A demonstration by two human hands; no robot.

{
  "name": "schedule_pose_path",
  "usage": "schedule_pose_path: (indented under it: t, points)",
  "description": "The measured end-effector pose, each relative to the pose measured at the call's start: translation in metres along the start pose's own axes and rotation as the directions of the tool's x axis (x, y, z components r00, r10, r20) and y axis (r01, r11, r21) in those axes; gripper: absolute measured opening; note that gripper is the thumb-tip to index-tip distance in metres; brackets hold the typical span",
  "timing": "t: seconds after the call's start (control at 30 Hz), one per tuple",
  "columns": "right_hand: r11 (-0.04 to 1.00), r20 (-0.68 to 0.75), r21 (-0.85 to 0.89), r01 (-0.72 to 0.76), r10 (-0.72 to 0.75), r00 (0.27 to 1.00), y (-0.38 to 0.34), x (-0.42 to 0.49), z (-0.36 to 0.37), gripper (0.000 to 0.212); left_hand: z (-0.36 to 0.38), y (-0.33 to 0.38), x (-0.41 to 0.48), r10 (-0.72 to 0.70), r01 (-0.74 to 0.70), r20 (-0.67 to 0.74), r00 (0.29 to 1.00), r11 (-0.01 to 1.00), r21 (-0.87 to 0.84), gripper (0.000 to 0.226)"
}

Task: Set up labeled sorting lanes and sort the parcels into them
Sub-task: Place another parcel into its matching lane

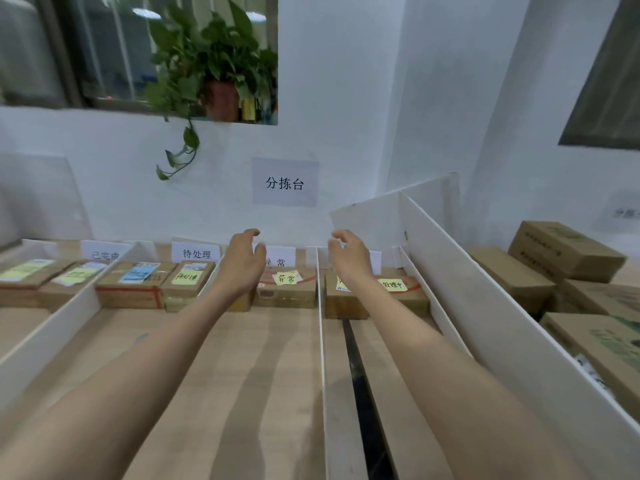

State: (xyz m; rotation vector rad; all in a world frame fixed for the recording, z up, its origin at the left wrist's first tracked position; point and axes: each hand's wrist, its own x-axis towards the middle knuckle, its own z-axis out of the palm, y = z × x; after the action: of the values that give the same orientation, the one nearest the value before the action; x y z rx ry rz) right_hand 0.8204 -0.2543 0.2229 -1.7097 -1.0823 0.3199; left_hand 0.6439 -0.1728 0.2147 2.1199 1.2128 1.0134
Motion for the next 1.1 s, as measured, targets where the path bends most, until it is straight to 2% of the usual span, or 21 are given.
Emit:
schedule_pose_path:
  t: [0.4,0.7,0.9,1.1]
  points:
    - [0.987,0.146,0.050,0.153,-0.159,0.977,-0.062,-0.048,0.029,0.032,-0.105,-0.009,-0.072,-0.091,0.107,-0.167,0.982,0.990,0.090,0.042]
    - [0.955,0.337,0.111,0.274,-0.296,0.894,-0.096,-0.106,0.073,0.032,-0.168,-0.022,-0.155,-0.157,0.220,-0.275,0.949,0.951,0.215,0.043]
    - [0.936,0.436,0.162,0.313,-0.353,0.828,-0.126,-0.148,0.120,0.031,-0.217,-0.036,-0.214,-0.233,0.337,-0.392,0.890,0.915,0.221,0.038]
    - [0.913,0.514,0.243,0.328,-0.408,0.754,-0.167,-0.199,0.169,0.031,-0.276,-0.058,-0.270,-0.308,0.486,-0.526,0.793,0.840,0.241,0.041]
